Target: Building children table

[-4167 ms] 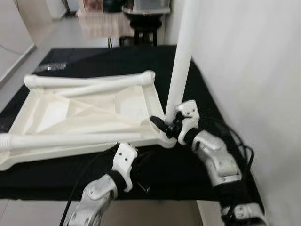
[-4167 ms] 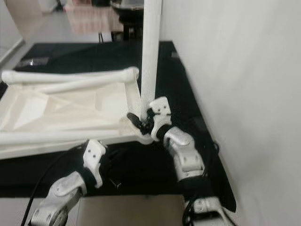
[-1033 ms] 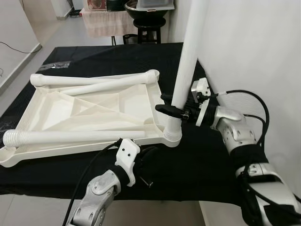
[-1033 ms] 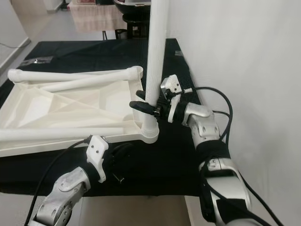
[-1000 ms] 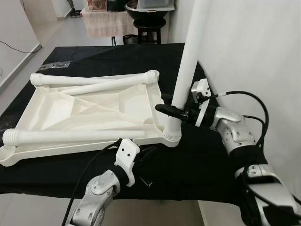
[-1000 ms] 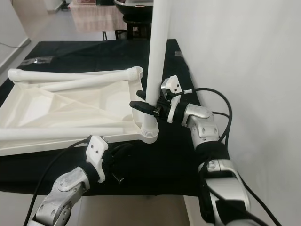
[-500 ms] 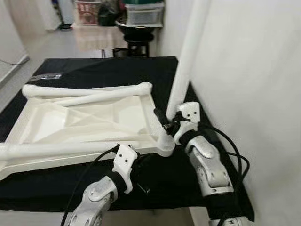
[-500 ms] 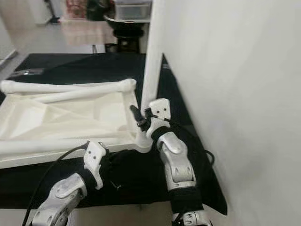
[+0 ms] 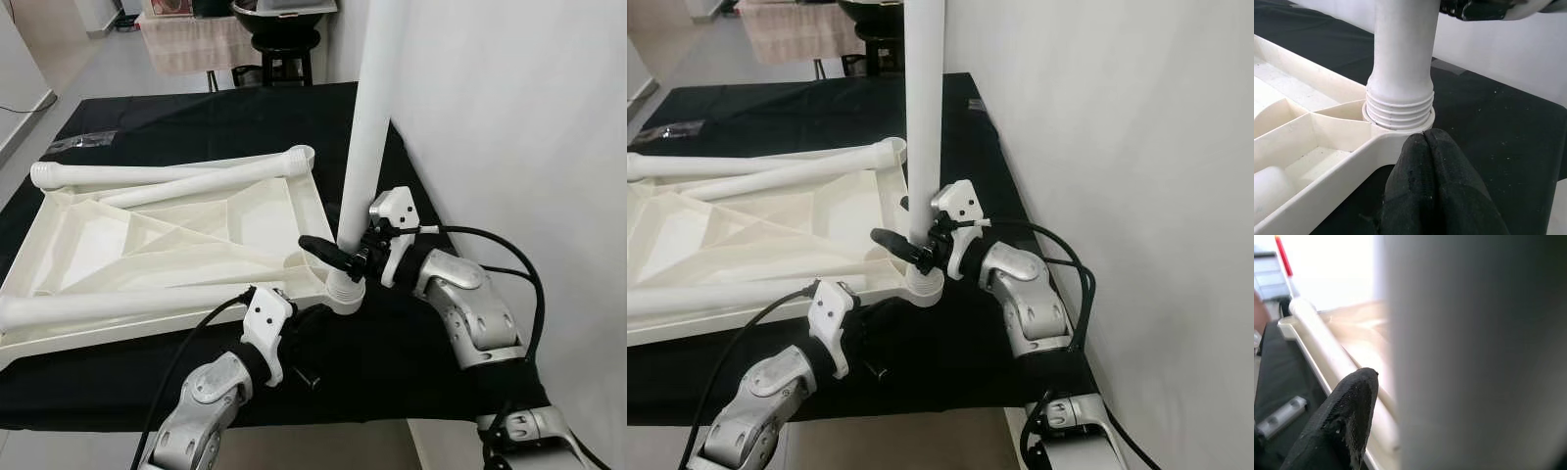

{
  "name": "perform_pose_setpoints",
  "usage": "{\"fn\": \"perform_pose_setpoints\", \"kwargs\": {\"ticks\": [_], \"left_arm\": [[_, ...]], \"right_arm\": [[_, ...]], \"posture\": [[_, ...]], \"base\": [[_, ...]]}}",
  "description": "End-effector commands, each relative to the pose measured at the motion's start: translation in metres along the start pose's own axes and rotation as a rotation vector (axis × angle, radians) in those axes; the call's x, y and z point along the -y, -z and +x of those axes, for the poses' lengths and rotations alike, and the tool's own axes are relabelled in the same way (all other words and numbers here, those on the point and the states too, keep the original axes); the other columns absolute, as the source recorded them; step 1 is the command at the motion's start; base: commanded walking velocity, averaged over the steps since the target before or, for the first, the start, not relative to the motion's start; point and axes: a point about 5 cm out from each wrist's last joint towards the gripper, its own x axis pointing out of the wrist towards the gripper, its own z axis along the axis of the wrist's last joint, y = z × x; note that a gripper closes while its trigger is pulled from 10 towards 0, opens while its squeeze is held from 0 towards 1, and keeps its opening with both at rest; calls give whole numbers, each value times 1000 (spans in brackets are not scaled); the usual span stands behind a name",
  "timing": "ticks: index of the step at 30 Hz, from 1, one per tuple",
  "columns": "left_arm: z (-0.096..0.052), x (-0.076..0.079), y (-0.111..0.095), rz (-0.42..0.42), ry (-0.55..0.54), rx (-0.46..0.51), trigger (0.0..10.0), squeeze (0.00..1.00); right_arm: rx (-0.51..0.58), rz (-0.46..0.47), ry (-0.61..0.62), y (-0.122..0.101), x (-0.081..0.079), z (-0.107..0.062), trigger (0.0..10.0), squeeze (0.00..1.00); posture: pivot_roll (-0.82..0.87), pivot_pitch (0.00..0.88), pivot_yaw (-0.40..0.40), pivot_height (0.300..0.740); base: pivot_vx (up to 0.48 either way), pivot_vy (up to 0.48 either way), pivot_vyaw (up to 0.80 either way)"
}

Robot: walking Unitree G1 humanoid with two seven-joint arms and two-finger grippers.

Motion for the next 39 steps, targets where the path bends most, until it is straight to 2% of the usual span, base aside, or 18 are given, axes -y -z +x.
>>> {"fn": "perform_pose_setpoints", "kwargs": {"ticks": [1, 3, 4, 5, 6, 15, 20, 21, 23, 25, 26, 27, 28, 29, 30, 37, 38, 39], "left_arm": [[-2, 0, 7, -15, -6, -26, 10000, 0], [-1, 0, 7, -14, -7, -25, 10000, 0], [-1, 0, 7, -14, -7, -25, 10000, 0], [-1, 0, 7, -15, -8, -24, 10000, 0], [0, 0, 7, -15, -7, -24, 10000, 0], [0, 1, 6, -18, -8, -19, 10000, 0], [-1, 2, 5, -20, -12, -14, 10000, 0], [-2, 2, 5, -21, -12, -13, 10000, 0], [-2, 2, 5, -21, -12, -13, 10000, 0], [-2, 2, 5, -21, -12, -13, 10000, 0], [-4, 1, 4, -21, -12, -12, 10000, 0], [-5, 1, 4, -21, -12, -13, 10000, 0], [-5, 1, 4, -21, -12, -13, 10000, 0], [-6, 0, 4, -21, -11, -15, 10000, 0], [-6, 0, 4, -18, -10, -17, 10000, 0], [-6, 0, 4, -16, -17, -18, 10000, 0], [-7, -1, 4, -13, -25, -17, 10000, 0], [-7, -1, 4, -13, -25, -17, 10000, 0]], "right_arm": [[-5, -3, -52, 0, 4, 2, 10000, 0], [-4, 11, -89, -4, 10, 2, 10000, 0], [3, 30, -96, -7, 15, 1, 2784, 0], [9, 45, -105, -9, 18, 1, 2784, 0], [5, 58, -114, -10, 22, 0, 0, 0], [-11, 61, -118, -10, 33, -7, 0, 0], [-27, 15, -3, 3, 30, -16, 0, 0], [-42, 23, 103, 13, 25, -16, 0, 0], [-52, 30, 177, 20, 21, -16, 0, 0], [-52, 30, 177, 20, 21, -16, 0, 0], [-56, 53, 414, 34, 14, -12, 0, 0], [-106, 142, 580, 59, -12, -10, 0, 0], [-106, 142, 580, 59, -12, -10, 0, 0], [-138, 99, 587, 68, -38, -2, 0, 0], [-119, 100, 579, 65, -47, 4, 0, 0], [-118, 126, 611, 66, -33, 6, 0, 0], [-121, 126, 637, 66, -30, 5, 4549, 0], [-121, 126, 637, 66, -30, 5, 4549, 0]], "posture": [[2, 66, -6, 740], [2, 66, -6, 740], [1, 62, -6, 740], [1, 62, -6, 740], [0, 60, -7, 740], [-1, 65, -14, 740], [-8, 79, -15, 740], [-11, 85, -17, 740], [-11, 85, -17, 740], [-11, 85, -17, 740], [-29, 98, -6, 740], [-32, 108, -2, 740], [-32, 108, -2, 740], [-33, 108, 4, 740], [-38, 101, 3, 740], [-12, 100, -10, 740], [-10, 100, -6, 740], [-10, 100, -6, 740]], "base": [[0, 0, 0], [0, 0, 0], [0, 0, 0], [0, 0, 0], [0, 0, 0], [0, 0, 0], [0, 0, 0], [0, 0, 0], [0, 0, 0], [0, 0, 0], [0, 0, 0], [0, 0, 0], [0, 0, 0], [0, 0, 0], [0, 0, 0], [0, 0, 0], [0, 0, 0], [0, 0, 0]]}}
